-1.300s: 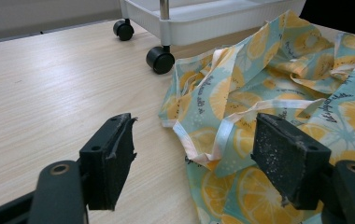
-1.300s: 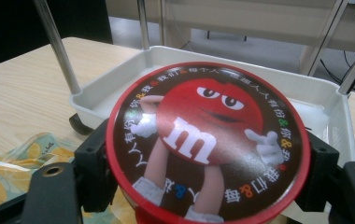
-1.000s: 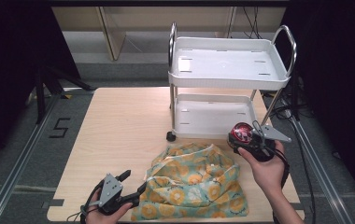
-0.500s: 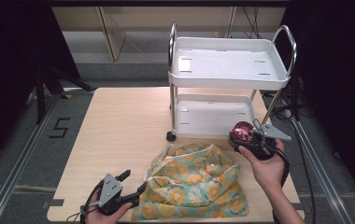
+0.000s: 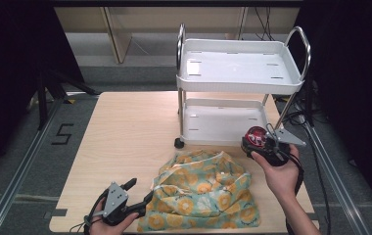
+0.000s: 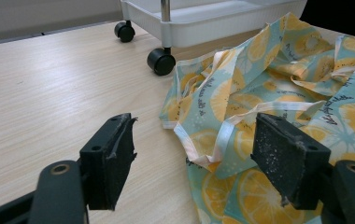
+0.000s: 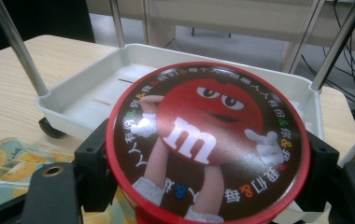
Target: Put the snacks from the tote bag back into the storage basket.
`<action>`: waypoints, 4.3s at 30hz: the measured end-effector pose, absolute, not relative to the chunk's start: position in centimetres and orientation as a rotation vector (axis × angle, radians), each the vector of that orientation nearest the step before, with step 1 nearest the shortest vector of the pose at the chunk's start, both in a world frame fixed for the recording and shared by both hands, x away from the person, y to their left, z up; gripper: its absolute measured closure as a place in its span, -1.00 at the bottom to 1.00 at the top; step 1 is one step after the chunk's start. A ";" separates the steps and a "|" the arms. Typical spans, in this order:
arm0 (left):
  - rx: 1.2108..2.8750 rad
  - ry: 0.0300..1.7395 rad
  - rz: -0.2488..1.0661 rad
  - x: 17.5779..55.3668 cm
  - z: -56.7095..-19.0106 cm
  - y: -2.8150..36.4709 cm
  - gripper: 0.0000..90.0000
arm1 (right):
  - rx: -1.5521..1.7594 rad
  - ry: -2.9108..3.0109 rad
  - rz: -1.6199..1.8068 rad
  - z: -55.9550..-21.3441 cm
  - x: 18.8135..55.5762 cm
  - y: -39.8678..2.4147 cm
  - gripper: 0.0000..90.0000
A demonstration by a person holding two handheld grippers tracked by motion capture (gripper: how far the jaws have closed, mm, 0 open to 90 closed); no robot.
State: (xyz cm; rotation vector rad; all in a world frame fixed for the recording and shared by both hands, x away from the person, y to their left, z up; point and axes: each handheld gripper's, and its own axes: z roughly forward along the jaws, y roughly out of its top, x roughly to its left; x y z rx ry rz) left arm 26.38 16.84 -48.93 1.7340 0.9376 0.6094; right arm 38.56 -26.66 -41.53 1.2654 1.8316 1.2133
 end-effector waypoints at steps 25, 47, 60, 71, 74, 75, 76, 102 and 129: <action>1.743 0.939 0.613 26.4 -48.9 16.9 -0.36 | 1.274 1.799 1.194 -41.3 39.5 -26.6 -0.41; 1.736 0.944 0.608 26.4 -49.0 16.9 -0.36 | 1.256 1.783 1.160 -41.3 40.2 -26.5 -0.41; 1.732 0.949 0.617 26.3 -48.9 16.9 -0.36 | 1.272 1.781 1.147 -41.4 40.5 -26.1 -0.41; 1.736 0.944 0.620 26.3 -48.8 17.0 -0.36 | 1.290 1.775 1.156 -41.2 40.9 -25.8 -0.41; 1.733 0.943 0.616 26.3 -48.9 16.9 -0.36 | 1.284 1.758 1.156 -41.2 41.1 -25.9 -0.41; 1.729 0.942 0.609 26.3 -48.8 16.9 -0.36 | 1.284 1.758 1.156 -41.2 41.1 -25.9 -0.41; 1.733 0.947 0.619 26.2 -48.8 16.9 -0.36 | 1.286 1.755 1.151 -41.2 41.1 -25.8 -0.41; 1.731 0.947 0.616 26.2 -48.9 16.9 -0.36 | 1.312 1.748 1.098 -41.7 42.2 -26.0 -0.41; 1.737 0.938 0.617 26.3 -48.9 16.9 -0.36 | 1.303 1.731 1.084 -42.1 43.2 -25.9 -0.41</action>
